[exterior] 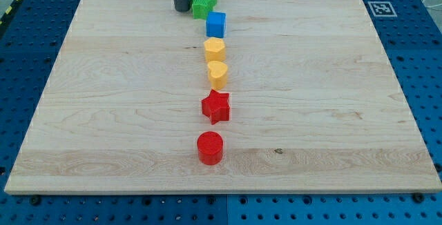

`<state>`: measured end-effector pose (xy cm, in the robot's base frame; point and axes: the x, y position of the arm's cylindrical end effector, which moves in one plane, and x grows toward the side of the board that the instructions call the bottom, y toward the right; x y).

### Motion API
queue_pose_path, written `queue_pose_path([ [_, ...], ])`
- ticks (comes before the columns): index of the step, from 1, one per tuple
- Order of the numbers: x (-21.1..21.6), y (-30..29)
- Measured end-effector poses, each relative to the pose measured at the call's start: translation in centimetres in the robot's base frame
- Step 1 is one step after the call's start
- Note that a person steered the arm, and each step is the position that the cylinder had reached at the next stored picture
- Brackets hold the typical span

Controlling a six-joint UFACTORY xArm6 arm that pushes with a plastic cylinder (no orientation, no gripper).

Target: Push the green circle up a bit

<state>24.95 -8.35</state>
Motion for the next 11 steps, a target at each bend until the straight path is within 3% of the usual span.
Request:
queue_pose_path([
  [3,1.0,4.0],
  [6,3.1,3.1],
  [7,1.3,-0.1],
  [8,-1.3,0.4],
  [11,-2.6,4.3],
])
